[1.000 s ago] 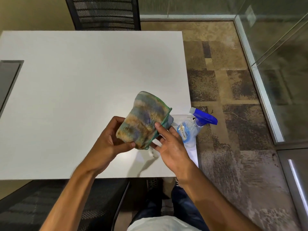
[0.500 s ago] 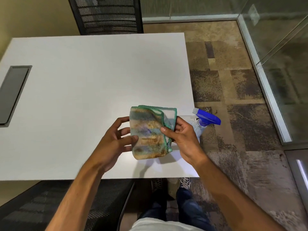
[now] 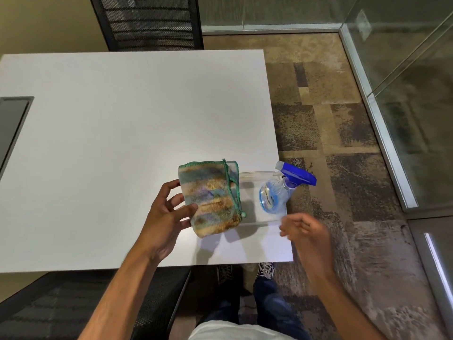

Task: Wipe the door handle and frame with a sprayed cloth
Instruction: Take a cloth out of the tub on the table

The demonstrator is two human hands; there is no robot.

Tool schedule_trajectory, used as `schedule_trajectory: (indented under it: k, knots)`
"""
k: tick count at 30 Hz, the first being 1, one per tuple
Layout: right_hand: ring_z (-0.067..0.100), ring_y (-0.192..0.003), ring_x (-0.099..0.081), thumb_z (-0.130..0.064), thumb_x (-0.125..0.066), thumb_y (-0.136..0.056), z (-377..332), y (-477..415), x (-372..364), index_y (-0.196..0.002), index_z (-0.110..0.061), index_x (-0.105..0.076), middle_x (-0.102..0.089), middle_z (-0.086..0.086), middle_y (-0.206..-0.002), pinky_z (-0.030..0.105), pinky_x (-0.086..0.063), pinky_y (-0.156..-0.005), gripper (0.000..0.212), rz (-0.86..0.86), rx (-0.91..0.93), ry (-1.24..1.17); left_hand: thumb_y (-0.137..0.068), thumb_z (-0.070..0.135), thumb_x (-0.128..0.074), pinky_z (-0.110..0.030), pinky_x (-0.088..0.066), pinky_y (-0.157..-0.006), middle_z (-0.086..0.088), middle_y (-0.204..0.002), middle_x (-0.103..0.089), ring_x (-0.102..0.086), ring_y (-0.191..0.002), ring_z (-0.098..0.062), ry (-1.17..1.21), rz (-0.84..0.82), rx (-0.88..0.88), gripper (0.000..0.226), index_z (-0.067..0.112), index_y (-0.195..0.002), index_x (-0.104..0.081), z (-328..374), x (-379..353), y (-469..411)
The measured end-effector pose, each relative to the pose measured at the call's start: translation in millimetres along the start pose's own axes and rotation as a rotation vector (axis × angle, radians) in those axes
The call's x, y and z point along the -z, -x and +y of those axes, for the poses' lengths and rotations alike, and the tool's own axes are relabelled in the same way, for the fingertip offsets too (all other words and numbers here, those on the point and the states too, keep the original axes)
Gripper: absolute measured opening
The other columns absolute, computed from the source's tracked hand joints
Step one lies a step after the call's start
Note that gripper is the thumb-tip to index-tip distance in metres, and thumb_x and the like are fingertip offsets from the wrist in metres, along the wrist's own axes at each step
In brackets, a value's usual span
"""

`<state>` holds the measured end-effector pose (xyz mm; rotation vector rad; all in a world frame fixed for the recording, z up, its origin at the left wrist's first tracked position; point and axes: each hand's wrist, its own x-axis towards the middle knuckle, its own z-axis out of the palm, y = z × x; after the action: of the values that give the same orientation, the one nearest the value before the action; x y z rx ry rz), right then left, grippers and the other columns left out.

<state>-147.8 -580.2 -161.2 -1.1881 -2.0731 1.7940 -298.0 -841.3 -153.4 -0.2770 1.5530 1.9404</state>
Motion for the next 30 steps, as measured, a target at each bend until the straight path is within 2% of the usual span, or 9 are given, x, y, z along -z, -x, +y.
schedule_trajectory:
  k: [2,4,7,10,12,14,17,24,30]
  knots:
    - [0.022,-0.071,-0.066,-0.005,-0.077,-0.087,10.8,-6.3,15.8,-0.083,-0.017,-0.070,-0.074,0.011,-0.078,0.027,-0.055,-0.066,0.014,0.156,0.021,-0.020,-0.092,-0.018,-0.062,-0.042,-0.065,-0.073,-0.010,-0.119,-0.079,-0.077,-0.107,-0.029,0.005,0.008,0.000,0.057,0.021,-0.134,-0.058,-0.4,0.3,-0.4]
    - [0.021,-0.085,-0.065,-0.007,-0.082,-0.083,12.2,-19.2,26.2,-0.102,-0.018,-0.066,-0.070,0.003,-0.095,0.021,-0.055,-0.073,0.026,0.160,0.055,-0.008,-0.091,-0.018,-0.062,-0.041,-0.065,-0.073,-0.009,-0.118,-0.079,-0.078,-0.107,-0.028,0.014,0.017,-0.001,0.057,0.021,-0.133,-0.058,-0.1,0.2,-0.6]
    - [0.004,-0.118,-0.060,-0.014,-0.090,-0.075,11.1,-50.5,33.6,-0.139,-0.020,-0.051,-0.061,-0.009,-0.129,0.017,-0.048,-0.095,0.075,-0.049,0.161,0.093,-0.090,-0.016,-0.063,-0.042,-0.065,-0.072,-0.009,-0.119,-0.079,-0.078,-0.107,-0.028,0.031,0.029,-0.005,0.056,0.020,-0.134,-0.058,1.1,0.1,-0.1]
    - [0.004,-0.132,-0.055,-0.005,-0.091,-0.070,8.6,-82.1,31.9,-0.147,-0.021,-0.047,-0.062,-0.009,-0.139,0.019,-0.044,-0.109,0.089,-0.286,0.206,-0.038,-0.083,-0.009,-0.070,-0.042,-0.065,-0.072,-0.011,-0.120,-0.078,-0.078,-0.107,-0.028,0.047,0.035,-0.009,0.060,0.019,-0.134,-0.057,1.8,-0.3,2.1]
    - [0.012,-0.131,-0.059,-0.009,-0.094,-0.067,5.4,-96.4,27.6,-0.140,-0.025,-0.055,-0.066,-0.005,-0.136,0.028,-0.047,-0.111,0.085,-0.396,0.212,-0.121,-0.076,-0.003,-0.074,-0.042,-0.065,-0.072,-0.011,-0.119,-0.079,-0.078,-0.107,-0.029,0.044,0.035,-0.011,0.064,0.020,-0.134,-0.058,1.5,-1.5,4.5]
    - [0.015,-0.124,-0.064,-0.027,-0.100,-0.059,1.7,-104.6,21.6,-0.129,-0.034,-0.066,-0.071,-0.005,-0.129,0.031,-0.053,-0.104,0.078,-0.456,0.198,-0.186,-0.076,-0.004,-0.076,-0.043,-0.065,-0.073,-0.012,-0.118,-0.078,-0.078,-0.107,-0.029,0.034,0.032,-0.010,0.064,0.020,-0.133,-0.058,-0.2,-2.4,6.5]
    - [0.010,-0.116,-0.067,-0.037,-0.098,-0.062,-6.3,-111.0,11.9,-0.128,-0.038,-0.067,-0.073,-0.009,-0.123,0.023,-0.056,-0.092,0.073,-0.506,0.207,-0.190,-0.078,-0.007,-0.080,-0.043,-0.065,-0.074,-0.013,-0.120,-0.078,-0.077,-0.108,-0.030,0.038,0.032,-0.008,0.064,0.020,-0.132,-0.059,-2.7,-3.0,8.6]
    - [0.022,-0.119,-0.067,-0.009,-0.067,-0.094,-29.6,-115.7,-8.1,-0.143,-0.015,-0.057,-0.071,0.006,-0.130,0.023,-0.054,-0.095,0.050,-0.575,0.244,-0.197,-0.079,-0.002,-0.075,-0.043,-0.064,-0.076,-0.013,-0.122,-0.077,-0.077,-0.109,-0.031,0.025,0.039,-0.025,0.060,0.023,-0.131,-0.060,-4.1,-6.9,12.7]
    - [0.017,-0.120,-0.067,-0.027,-0.069,-0.092,-58.9,-95.7,-13.1,-0.133,-0.026,-0.064,-0.073,-0.004,-0.125,0.023,-0.054,-0.097,0.041,-0.510,0.341,-0.151,-0.079,-0.002,-0.076,-0.043,-0.064,-0.076,-0.013,-0.121,-0.077,-0.076,-0.110,-0.030,0.049,0.038,-0.037,0.061,0.022,-0.132,-0.059,-1.8,-10.7,15.5]
